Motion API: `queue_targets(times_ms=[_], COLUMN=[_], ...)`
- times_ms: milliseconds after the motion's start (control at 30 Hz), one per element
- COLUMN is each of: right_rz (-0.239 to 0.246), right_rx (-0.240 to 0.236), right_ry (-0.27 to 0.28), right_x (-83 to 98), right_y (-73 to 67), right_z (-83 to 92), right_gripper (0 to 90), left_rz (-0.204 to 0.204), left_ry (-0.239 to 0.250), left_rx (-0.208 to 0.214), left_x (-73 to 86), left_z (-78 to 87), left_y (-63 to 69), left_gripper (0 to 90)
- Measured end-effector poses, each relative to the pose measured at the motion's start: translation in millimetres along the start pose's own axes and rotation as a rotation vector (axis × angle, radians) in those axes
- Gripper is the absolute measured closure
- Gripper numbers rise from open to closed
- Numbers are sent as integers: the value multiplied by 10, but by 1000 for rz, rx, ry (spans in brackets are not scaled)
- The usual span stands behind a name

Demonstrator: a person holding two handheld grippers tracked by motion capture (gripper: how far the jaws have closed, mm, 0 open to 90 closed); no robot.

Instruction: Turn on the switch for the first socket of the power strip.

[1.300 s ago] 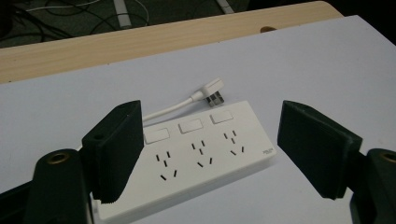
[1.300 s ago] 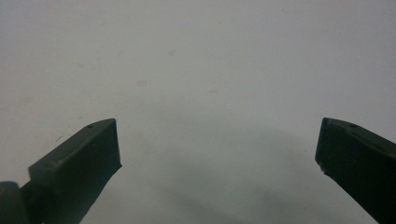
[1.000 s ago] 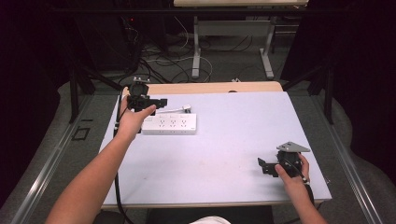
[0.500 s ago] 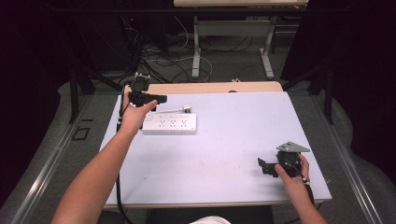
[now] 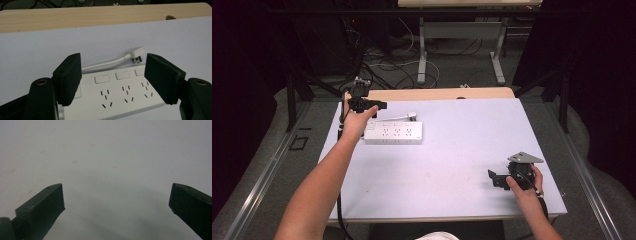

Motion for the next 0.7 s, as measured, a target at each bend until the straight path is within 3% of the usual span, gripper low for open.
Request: queue_targets(times_ms=[267,567,700], right_rz=[4,7,5], right_rx=[-1,-3,-3], right_ry=[-4,-4,-6], right_x=[2,12,12], right_y=[-3,4,1], right_z=[-2,-11,-14], right_gripper=[0,0,0], left_rz=[13,1,-2], left_ry=[-10,-62,-57], left_rx=[-3,-15,-17], left_x=[-8,24,36], left_z=[-102,-248,-319], left_y=[-16,5,35], left_gripper=[375,439,471])
Point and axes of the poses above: each handheld gripper's, and its own axes: z roughly backward along the jaws, x roughly out of its underside, y roughly to its right, the point moved 6 cm from there along -z, roughly forward along the jaws, and after that the axes turned 15 degrees about z, right-handed, at the moved point
